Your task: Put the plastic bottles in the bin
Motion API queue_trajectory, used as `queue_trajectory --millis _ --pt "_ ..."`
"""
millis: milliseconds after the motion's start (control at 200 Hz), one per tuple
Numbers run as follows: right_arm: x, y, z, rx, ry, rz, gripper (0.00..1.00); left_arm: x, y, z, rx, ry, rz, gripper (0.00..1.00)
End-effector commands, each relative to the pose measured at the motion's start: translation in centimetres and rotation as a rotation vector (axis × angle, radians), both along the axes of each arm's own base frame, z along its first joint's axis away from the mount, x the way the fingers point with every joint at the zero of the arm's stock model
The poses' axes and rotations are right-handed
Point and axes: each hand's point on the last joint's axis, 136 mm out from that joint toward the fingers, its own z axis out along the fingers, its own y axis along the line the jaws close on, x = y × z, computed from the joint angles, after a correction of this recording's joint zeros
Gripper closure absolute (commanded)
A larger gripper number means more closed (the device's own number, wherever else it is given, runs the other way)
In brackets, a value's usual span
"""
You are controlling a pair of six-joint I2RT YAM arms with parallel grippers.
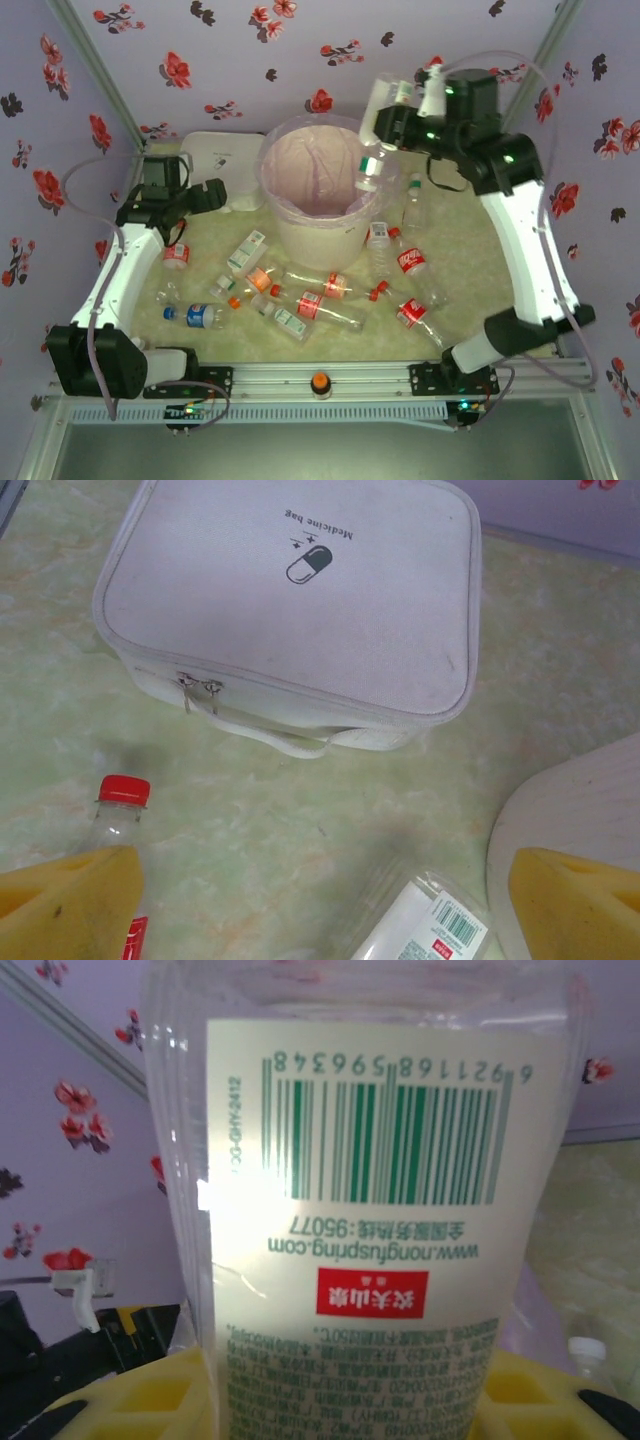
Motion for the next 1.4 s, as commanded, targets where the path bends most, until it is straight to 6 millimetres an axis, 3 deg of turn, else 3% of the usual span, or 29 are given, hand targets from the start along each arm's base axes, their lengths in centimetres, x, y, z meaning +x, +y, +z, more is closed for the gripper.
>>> queue_trajectory --millis 0,70,280,435,560,845,965,1080,1160,1275,1395 --pt "0.9 2.7 -2.5 -0.126 0.013 0.054 0.72 -0.3 -0.2 -1.3 0.088 0.037 -0.026 0.05" --pt "1.8 4.3 -4.2 -0.193 0.017 0.071 0.72 -0.3 -0.5 -1.8 0.088 0.057 -0.032 0.05" --pt "3.4 7.7 -12.6 -0.503 0.108 0.119 0.73 -0.3 -0.7 -2.4 0.087 0.077 -0.036 0.05" --pt "3.6 8.7 -19.3 -0.668 0.248 0.18 0.73 -0.3 -0.6 -2.5 0.096 0.081 -0.034 0.05" --pt "3.4 9.1 -23.4 -0.787 0.304 0.208 0.73 -0.3 -0.4 -2.7 0.103 0.087 -0.031 0.05" --pt "3.6 9.6 -31.5 -0.814 0.385 0.186 0.66 -0.2 -0.2 -3.0 0.123 0.093 -0.025 0.05" --pt "3.5 9.7 -34.5 -0.803 0.4 0.171 0.57 -0.2 0.0 -3.1 0.129 0.095 -0.021 0.05" --pt "3.5 9.9 -36.2 -0.78 0.398 0.163 0.47 -0.1 0.1 -3.3 0.137 0.099 -0.018 0.05" --pt "3.4 10.0 -36.3 -0.761 0.388 0.162 0.38 -0.1 0.1 -3.3 0.141 0.099 -0.017 0.05" --pt "3.7 10.0 -34.8 -0.758 0.359 0.159 0.27 0.0 0.1 -3.6 0.142 0.107 -0.018 0.05" --pt "3.8 9.9 -31.9 -0.749 0.318 0.155 0.2 -0.1 0.1 -3.8 0.145 0.113 -0.018 0.05"
